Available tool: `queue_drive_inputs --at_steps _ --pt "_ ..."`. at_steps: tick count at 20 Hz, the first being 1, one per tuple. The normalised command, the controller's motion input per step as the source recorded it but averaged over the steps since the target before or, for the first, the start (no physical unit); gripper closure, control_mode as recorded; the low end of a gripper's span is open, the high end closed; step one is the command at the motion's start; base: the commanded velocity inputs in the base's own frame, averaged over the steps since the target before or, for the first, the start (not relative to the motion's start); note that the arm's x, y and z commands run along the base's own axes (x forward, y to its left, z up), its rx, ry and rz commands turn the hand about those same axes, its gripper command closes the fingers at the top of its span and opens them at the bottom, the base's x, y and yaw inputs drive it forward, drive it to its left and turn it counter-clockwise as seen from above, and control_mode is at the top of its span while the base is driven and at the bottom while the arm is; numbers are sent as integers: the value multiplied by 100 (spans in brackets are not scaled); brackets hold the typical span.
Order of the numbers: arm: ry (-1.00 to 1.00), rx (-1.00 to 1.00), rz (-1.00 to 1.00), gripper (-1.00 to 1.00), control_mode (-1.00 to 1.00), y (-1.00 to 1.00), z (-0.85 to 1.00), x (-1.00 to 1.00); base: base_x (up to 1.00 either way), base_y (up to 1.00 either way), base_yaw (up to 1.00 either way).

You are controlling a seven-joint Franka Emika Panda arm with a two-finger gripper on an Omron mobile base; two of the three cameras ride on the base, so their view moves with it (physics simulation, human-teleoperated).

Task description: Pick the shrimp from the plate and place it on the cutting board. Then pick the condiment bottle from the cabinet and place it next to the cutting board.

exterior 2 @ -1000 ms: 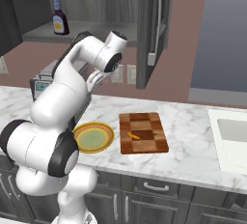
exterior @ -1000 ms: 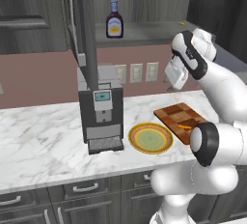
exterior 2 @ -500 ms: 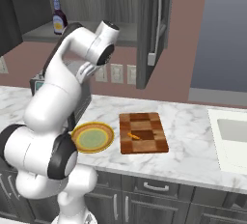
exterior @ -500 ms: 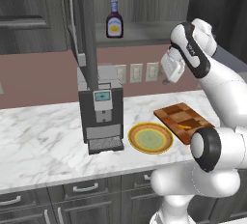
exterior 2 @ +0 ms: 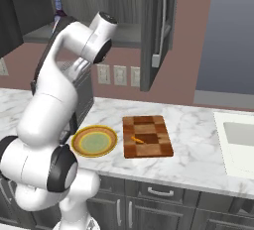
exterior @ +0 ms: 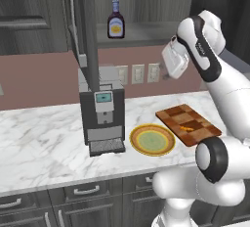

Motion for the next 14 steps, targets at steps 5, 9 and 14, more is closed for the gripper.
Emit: queue_drive_inputs --at_steps 5,9,14 --pt "-12 4 0 -100 -100 29 19 -18 0 0 0" --pt "-7 7 0 -100 -100 35 13 -9 0 0 0" --pt "-1 12 0 -100 -100 28 19 -2 0 0 0"
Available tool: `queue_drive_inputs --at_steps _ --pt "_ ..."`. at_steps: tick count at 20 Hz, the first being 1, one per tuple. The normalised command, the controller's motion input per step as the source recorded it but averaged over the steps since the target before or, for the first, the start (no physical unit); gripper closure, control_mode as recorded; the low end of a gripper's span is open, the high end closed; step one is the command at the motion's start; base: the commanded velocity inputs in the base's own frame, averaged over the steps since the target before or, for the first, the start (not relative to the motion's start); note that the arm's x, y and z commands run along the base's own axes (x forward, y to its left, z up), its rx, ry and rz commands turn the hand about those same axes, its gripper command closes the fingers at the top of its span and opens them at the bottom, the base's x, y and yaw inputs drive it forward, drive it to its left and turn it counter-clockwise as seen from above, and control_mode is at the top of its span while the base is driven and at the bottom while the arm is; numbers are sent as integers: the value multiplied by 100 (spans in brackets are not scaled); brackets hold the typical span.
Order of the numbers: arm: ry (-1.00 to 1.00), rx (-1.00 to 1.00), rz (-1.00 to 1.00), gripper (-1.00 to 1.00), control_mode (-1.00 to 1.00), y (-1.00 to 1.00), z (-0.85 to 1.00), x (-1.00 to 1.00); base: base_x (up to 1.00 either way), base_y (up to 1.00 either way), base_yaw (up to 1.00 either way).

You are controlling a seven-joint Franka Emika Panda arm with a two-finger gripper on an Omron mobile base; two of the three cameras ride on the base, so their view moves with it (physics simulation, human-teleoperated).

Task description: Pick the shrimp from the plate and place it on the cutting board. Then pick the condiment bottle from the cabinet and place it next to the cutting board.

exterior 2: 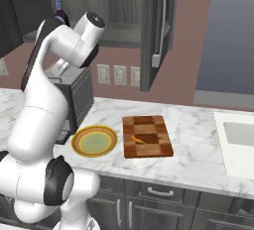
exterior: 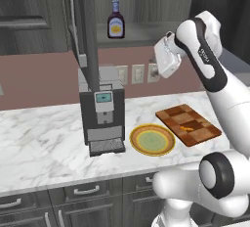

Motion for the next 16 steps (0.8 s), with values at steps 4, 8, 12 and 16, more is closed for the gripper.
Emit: queue_drive_inputs --at_steps 4,8,12,16 --pt "0 13 0 -100 -100 23 25 0 0 0 0" --pt "0 12 0 -100 -100 26 24 -2 0 0 0" --pt "0 11 0 -100 -100 27 22 -5 0 0 0" --pt "-2 11 0 -100 -100 23 21 -4 0 0 0"
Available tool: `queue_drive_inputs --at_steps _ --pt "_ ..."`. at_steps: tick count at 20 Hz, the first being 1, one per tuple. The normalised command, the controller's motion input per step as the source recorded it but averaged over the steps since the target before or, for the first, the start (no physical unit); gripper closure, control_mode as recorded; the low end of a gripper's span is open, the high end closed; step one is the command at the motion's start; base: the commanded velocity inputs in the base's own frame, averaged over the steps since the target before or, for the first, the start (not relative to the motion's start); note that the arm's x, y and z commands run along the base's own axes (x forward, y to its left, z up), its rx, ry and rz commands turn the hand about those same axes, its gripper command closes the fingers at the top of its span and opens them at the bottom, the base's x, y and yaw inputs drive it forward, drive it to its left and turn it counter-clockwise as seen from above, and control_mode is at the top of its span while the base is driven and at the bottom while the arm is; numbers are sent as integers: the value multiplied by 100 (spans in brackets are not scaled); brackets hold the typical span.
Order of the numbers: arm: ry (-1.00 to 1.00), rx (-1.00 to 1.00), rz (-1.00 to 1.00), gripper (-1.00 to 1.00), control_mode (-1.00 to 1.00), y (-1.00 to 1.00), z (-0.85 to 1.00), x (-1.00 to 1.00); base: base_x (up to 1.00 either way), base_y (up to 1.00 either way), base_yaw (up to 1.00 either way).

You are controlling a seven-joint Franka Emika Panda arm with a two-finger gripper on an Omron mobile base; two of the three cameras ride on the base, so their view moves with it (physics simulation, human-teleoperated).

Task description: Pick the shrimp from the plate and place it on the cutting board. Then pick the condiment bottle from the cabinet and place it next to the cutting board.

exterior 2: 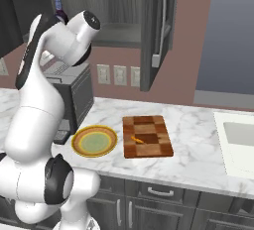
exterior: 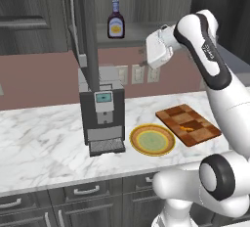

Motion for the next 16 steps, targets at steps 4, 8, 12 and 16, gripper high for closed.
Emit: queue_drive_inputs --at_steps 4,8,12,16 --pt "-5 11 0 -100 -100 15 20 -3 0 0 0" --pt "-7 12 0 -100 -100 6 17 -1 0 0 0" --pt "-11 12 0 -100 -100 0 8 0 0 0 0" --pt "-6 11 0 -100 -100 0 9 0 0 0 0"
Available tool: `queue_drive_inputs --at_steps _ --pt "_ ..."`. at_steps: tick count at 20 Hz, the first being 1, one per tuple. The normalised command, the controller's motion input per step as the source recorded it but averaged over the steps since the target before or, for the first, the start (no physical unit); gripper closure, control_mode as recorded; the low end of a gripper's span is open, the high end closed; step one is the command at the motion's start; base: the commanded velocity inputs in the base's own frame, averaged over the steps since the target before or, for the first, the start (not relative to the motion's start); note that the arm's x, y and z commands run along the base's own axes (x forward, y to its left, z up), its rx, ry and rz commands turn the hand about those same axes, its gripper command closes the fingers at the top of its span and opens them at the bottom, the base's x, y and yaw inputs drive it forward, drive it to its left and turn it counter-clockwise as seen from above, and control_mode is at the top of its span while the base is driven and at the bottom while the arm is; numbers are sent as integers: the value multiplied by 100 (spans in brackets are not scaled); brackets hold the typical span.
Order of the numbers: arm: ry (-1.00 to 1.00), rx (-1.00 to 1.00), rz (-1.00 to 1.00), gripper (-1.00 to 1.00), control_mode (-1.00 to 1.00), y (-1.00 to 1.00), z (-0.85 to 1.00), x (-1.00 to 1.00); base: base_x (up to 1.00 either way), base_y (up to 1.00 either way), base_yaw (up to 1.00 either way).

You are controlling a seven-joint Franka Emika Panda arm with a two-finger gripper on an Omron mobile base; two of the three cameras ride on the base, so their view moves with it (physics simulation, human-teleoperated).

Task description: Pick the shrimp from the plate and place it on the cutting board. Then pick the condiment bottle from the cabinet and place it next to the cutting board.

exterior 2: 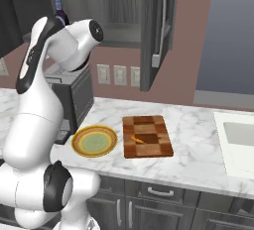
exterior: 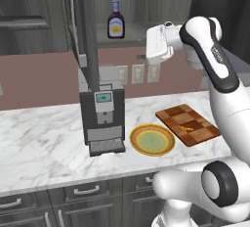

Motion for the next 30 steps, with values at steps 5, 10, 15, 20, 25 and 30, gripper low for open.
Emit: queue_drive_inputs --at_steps 5,10,15,20,25,30 --pt "0 11 0 -100 -100 0 12 0 0 0 0" --pt "0 12 -1 -100 -100 0 25 2 0 0 0" --pt "0 3 0 -100 -100 0 23 0 0 0 0" --pt "0 0 0 -100 -100 0 6 0 0 0 0" --pt "0 2 0 -100 -100 0 0 0 0 0 0" --pt "0 9 0 -100 -100 0 0 3 0 0 0"
